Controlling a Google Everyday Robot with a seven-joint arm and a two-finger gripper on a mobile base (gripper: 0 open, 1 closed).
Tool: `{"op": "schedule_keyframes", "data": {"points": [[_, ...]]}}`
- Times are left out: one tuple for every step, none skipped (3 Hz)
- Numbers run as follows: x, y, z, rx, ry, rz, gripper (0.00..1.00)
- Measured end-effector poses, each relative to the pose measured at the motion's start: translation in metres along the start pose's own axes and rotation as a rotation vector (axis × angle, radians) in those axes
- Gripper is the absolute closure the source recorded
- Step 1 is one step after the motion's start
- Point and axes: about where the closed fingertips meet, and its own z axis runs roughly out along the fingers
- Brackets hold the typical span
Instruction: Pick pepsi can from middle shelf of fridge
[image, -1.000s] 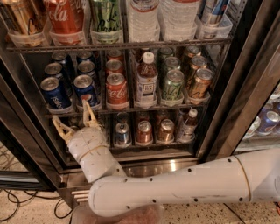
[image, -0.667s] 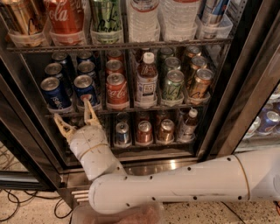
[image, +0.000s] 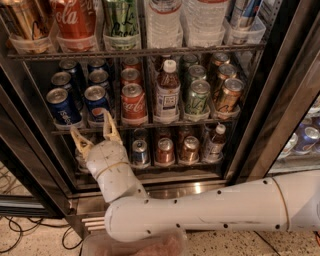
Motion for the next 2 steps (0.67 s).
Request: {"op": "schedule_keyframes", "data": {"points": [[0.0024, -0.0098, 0.0008, 0.024, 0.005, -0.013, 0.37], [0.006, -0.0186, 0.0066, 0.045, 0.006, -0.019, 0.38]]}}
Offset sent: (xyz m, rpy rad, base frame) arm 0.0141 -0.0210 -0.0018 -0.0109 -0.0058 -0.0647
